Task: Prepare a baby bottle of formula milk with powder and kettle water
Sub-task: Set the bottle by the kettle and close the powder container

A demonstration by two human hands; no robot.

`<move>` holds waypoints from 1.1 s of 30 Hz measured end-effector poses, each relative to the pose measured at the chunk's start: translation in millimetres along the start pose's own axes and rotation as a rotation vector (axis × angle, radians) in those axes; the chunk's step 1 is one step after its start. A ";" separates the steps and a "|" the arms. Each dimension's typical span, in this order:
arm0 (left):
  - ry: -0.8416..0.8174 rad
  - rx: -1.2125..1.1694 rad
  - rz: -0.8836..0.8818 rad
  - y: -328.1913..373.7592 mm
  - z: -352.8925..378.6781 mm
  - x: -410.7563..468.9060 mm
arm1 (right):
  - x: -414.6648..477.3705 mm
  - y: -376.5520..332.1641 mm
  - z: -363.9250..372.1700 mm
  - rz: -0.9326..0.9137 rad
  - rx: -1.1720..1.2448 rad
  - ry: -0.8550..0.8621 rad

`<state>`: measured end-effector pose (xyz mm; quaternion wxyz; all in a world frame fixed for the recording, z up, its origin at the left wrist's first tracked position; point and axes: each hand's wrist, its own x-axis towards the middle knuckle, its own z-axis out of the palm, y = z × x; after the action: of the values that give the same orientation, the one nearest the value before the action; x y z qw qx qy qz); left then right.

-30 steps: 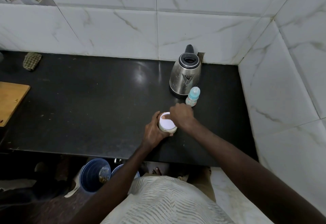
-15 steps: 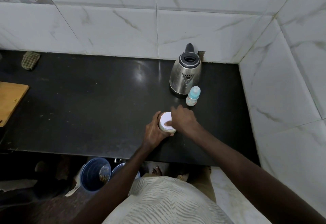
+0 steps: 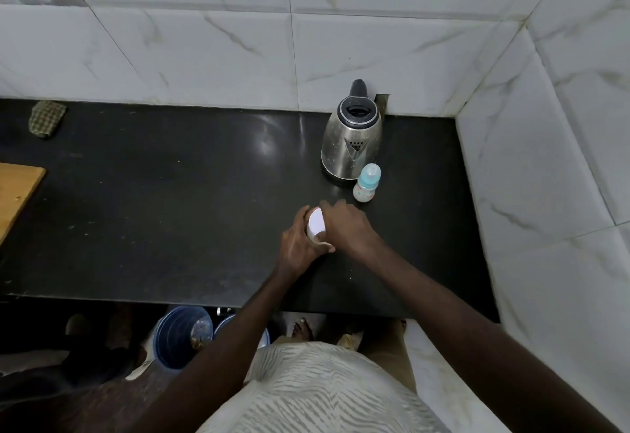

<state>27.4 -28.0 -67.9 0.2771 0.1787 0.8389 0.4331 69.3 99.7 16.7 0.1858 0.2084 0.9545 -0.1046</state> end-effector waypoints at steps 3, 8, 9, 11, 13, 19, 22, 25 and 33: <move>0.002 0.006 -0.005 3.3 2.9 7.9 | 6.0 7.5 -3.7 0.075 0.066 0.025; 0.004 0.006 0.014 10.8 4.2 20.0 | 7.6 26.3 -7.0 0.082 0.080 0.015; 0.008 0.011 0.027 14.5 4.9 23.3 | 7.3 31.6 -6.0 0.106 0.129 0.036; 0.027 0.019 0.051 22.0 6.8 31.3 | 7.7 43.8 -5.3 0.202 0.295 0.122; 0.063 0.028 0.051 29.3 10.9 41.9 | 9.9 57.3 -3.4 0.341 0.448 0.286; 0.153 0.053 0.038 42.3 25.3 65.6 | 34.7 95.0 19.9 0.451 0.763 0.459; 0.176 0.039 0.029 46.1 30.1 70.4 | 52.3 101.0 32.4 0.389 0.866 0.418; 0.188 0.014 -0.002 49.9 34.1 72.6 | 61.1 101.0 38.0 0.366 0.933 0.438; 0.183 0.007 0.048 50.4 36.7 76.3 | 60.8 106.5 48.6 0.331 0.959 0.514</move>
<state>-6.6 64.5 -67.2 0.1881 0.1593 0.8576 0.4513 79.6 202.9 -64.8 -0.1540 0.4348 0.7695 -0.4417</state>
